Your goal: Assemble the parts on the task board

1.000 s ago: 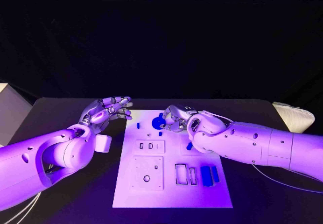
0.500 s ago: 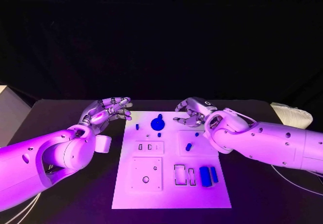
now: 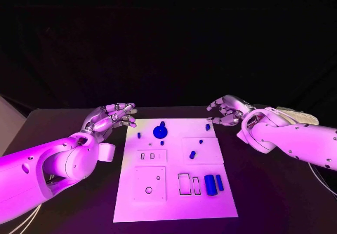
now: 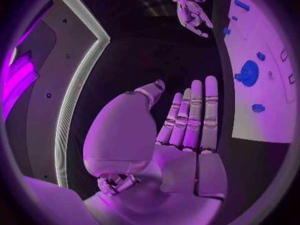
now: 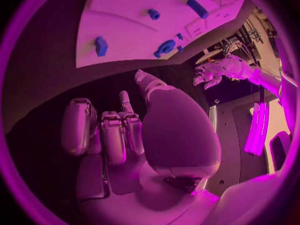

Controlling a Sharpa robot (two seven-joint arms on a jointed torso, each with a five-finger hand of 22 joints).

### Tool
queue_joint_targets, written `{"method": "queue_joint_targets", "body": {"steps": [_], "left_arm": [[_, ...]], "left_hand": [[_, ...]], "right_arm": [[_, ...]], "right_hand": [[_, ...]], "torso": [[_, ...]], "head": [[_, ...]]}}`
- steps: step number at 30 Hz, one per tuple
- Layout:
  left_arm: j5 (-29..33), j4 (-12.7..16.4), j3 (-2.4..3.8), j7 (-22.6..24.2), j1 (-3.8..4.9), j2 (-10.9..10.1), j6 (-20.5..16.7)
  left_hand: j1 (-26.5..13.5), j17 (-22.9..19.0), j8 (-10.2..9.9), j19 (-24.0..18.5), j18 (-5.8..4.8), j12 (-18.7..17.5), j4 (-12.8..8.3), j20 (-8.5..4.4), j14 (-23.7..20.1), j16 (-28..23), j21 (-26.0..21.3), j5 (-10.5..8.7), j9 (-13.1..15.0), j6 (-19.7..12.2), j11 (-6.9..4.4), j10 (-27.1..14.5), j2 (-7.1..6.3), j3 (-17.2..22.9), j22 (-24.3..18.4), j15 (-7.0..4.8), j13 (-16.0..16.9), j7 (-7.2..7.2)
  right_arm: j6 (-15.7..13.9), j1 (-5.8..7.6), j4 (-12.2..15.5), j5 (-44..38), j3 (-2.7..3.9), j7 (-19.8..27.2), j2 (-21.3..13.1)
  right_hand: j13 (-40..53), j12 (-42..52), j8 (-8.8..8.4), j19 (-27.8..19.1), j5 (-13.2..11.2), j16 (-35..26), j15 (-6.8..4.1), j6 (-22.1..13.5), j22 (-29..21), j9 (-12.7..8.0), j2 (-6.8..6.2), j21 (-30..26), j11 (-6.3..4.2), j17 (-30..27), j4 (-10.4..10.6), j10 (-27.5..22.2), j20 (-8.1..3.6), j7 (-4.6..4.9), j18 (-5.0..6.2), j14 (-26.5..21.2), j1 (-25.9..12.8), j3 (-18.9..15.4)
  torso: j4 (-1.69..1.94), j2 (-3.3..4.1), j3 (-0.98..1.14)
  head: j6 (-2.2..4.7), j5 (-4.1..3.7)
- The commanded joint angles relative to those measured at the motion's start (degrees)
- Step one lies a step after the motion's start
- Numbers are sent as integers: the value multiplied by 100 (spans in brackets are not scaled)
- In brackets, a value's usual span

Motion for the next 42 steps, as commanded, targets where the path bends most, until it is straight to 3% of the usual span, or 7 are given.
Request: {"method": "queue_joint_targets", "body": {"steps": [1,4,14,19,23,35,42], "left_arm": [[-27,-9,4,73,4,22,113],[-27,-23,4,70,4,28,117],[-27,-59,3,62,2,38,127],[-27,-63,3,61,1,31,129],[-27,-62,3,62,1,28,134],[-27,-73,3,44,2,23,141],[-27,-96,3,31,2,26,144]], "left_hand": [[-44,4,-27,-19,73,-20,-8,-26,-4,22,25,14,-10,38,7,-32,6,28,7,18,-6,83],[-44,4,-27,-19,73,-20,-8,-26,-4,22,25,14,-10,38,7,-32,6,28,7,18,-6,83],[-44,4,-27,-19,73,-20,-8,-26,-4,22,25,14,-10,38,7,-32,6,28,7,18,-6,83],[-44,4,-27,-19,73,-20,-8,-26,-4,22,25,14,-10,38,7,-32,6,28,7,18,-6,83],[-44,4,-27,-19,73,-20,-8,-26,-4,22,25,14,-10,38,7,-32,6,28,7,18,-6,83],[-41,2,-28,-30,73,-21,-16,-23,-11,30,39,13,-10,45,9,-33,2,33,13,20,-4,86],[-44,1,-30,-32,73,-23,-16,-23,-13,32,42,13,-11,42,11,-38,0,32,15,21,-5,91]], "right_arm": [[350,-12,-119,313,-8,480,-54],[401,-45,-228,244,-18,490,-70],[527,-246,-520,183,-50,270,86],[543,-312,-594,148,-54,265,181],[534,-354,-643,117,-55,270,254],[440,-407,-789,93,-57,225,419],[438,-410,-814,92,-58,218,498]], "right_hand": [[1475,-17,-31,3,-40,24,42,-31,5,-9,-7,-11,43,1508,-20,565,36,18,-76,588,44,-18],[1464,-29,-62,0,-63,24,52,-72,5,-21,-16,-16,54,1508,-26,554,44,31,-76,588,57,-57],[1459,-36,-113,-15,-128,24,74,-119,-7,-39,9,-45,77,1508,-62,547,69,53,-69,588,185,-204],[1479,-12,-93,-11,-104,24,72,-67,7,-31,40,-38,72,1508,-103,569,70,46,-69,588,275,-200],[1488,-3,-84,-10,-83,24,67,-41,14,-29,59,-35,63,1508,-131,578,68,33,-69,588,326,-181],[1508,20,-74,5,-47,24,52,3,53,-28,121,-2,49,1508,-161,600,56,25,-76,588,386,-110],[1508,20,-5,11,-25,24,44,157,69,-8,167,6,42,1508,-150,600,49,13,-79,588,366,-40]], "torso": [[-24,-11,27],[-31,-6,45],[5,5,16],[24,26,37],[18,25,33],[10,20,26],[14,22,38]], "head": [[-14,10],[-21,31],[-68,66],[-67,36],[-86,39],[-101,46],[-121,53]]}}
